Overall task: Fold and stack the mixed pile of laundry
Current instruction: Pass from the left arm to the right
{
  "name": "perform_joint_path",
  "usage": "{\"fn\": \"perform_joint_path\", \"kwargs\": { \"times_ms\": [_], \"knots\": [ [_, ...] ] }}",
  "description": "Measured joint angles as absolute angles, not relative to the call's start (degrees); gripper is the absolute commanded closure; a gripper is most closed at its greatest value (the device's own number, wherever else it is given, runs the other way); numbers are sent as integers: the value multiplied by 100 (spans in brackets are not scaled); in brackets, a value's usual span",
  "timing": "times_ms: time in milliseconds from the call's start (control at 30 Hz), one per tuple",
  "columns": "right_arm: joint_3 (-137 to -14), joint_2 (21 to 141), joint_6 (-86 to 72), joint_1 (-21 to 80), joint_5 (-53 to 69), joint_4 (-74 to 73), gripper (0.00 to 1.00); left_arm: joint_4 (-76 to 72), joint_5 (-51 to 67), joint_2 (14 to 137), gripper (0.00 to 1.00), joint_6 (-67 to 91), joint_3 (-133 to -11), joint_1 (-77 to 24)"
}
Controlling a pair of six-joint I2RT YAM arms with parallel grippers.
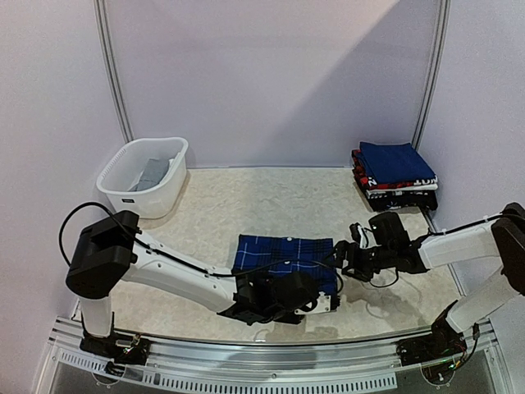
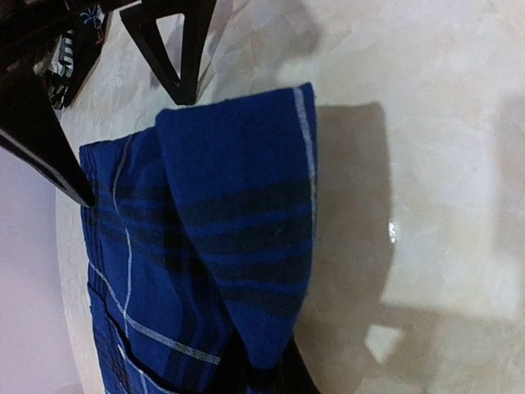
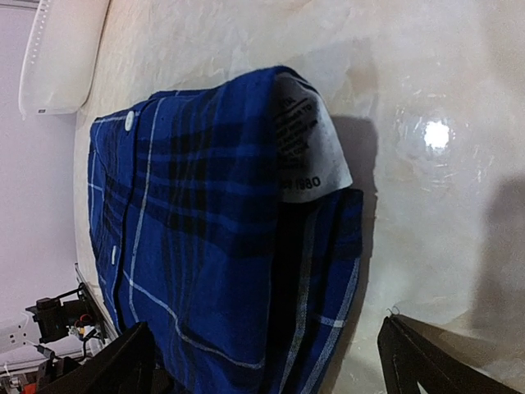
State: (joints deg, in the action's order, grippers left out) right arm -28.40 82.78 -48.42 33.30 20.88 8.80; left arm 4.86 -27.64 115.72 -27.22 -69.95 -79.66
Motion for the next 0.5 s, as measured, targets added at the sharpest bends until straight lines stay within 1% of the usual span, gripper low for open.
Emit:
{"fn": "perform_joint_path", "kwargs": {
  "times_ms": [300,500],
  "knots": [
    [-2840,8632,-5019,3330,2473,1476,8,235,-2762,11561,100,-2663,-6827,-7957],
    [-2840,8764,-5155,3330,2646,1702,10,16,-2762,11347,100,-2606,-6652,-7920]
  ]
}}
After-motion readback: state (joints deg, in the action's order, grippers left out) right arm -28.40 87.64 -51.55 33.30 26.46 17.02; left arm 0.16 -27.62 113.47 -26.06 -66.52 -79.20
